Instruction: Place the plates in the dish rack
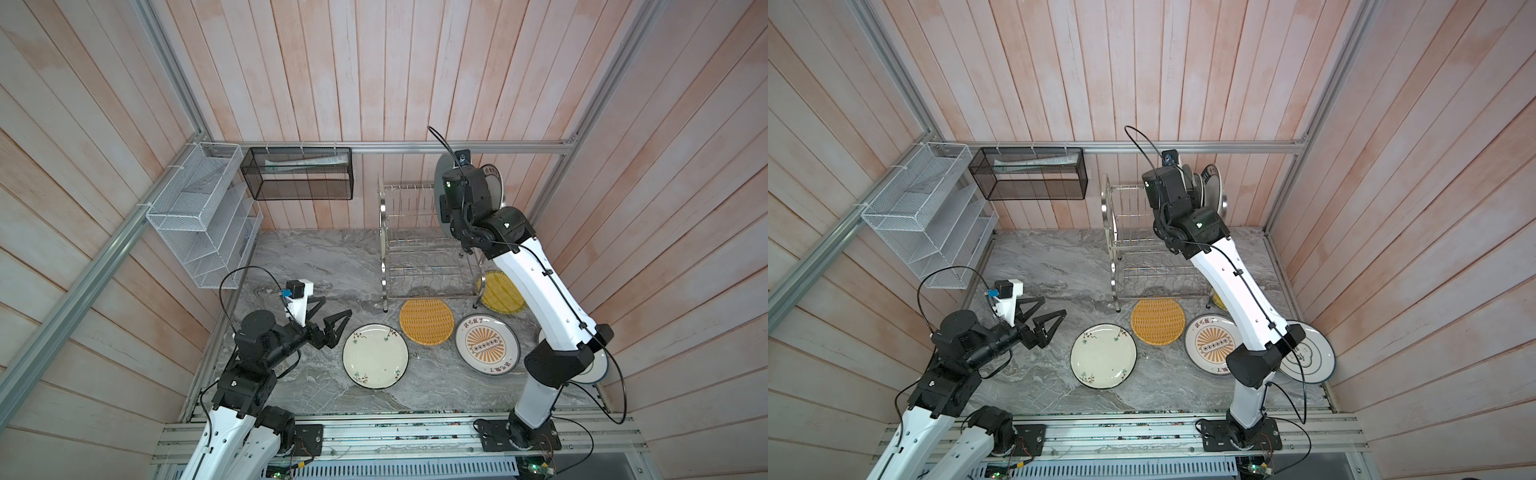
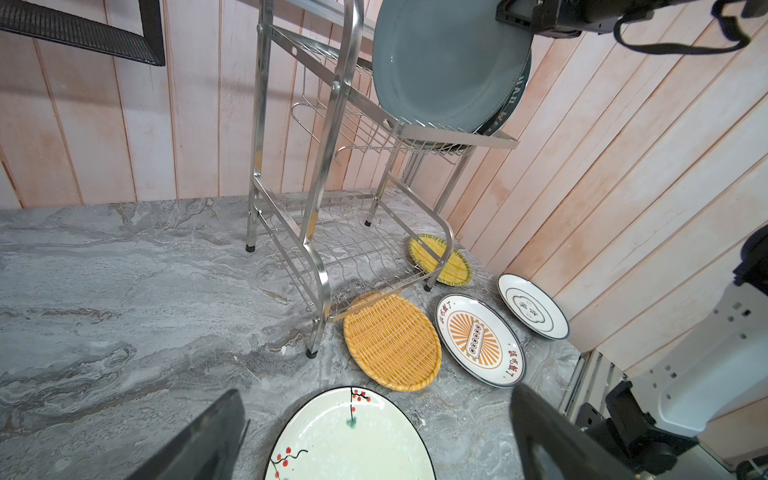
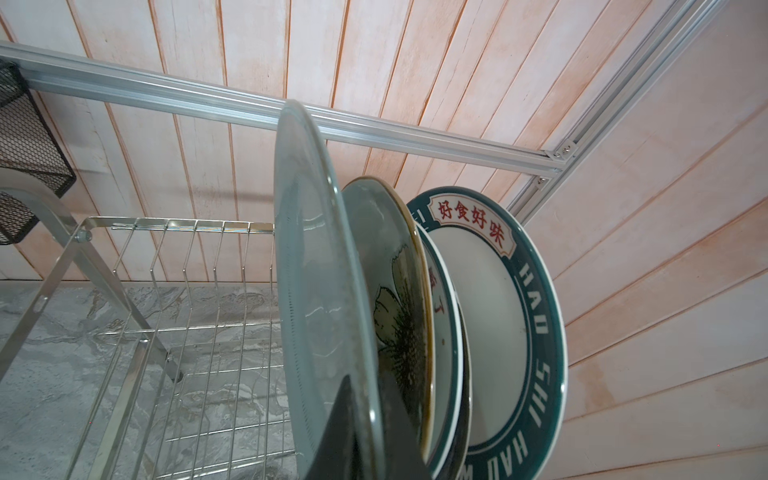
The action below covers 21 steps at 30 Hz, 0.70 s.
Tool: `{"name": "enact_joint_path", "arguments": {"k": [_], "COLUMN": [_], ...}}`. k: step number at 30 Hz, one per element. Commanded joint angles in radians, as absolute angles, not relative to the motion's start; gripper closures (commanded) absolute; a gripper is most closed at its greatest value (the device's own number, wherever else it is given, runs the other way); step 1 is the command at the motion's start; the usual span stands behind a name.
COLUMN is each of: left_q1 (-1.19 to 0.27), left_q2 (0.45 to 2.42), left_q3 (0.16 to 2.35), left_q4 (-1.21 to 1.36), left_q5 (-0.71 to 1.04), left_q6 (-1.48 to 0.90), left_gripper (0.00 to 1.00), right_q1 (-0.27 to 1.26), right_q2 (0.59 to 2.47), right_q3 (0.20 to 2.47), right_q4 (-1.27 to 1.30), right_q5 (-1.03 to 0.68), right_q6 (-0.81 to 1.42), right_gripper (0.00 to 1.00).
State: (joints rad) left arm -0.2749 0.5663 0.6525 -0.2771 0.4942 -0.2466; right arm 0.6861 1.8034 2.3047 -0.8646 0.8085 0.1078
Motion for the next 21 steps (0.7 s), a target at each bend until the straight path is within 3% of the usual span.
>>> {"name": "enact_joint_path", "arguments": {"k": [1, 21], "left_q1": [-0.270, -0.268], "left_q2": [0.556, 0.561], "left_q3": [0.641, 0.641], "left_q4": [-0.280, -0.283], "left_q5": [0.512, 0.512], "left_q6": [-0.235, -0.235], "left_gripper": [0.00, 0.00], "right_q1": [0.716, 0.738], "right_q2": [1.796, 1.834], "right_q3": [2.369, 2.428], "right_q4": [-0.734, -0.734], "right_q5": [0.752, 0.797], "right_q6": [0.173, 0.189], "right_gripper": [1.00, 1.00]}}
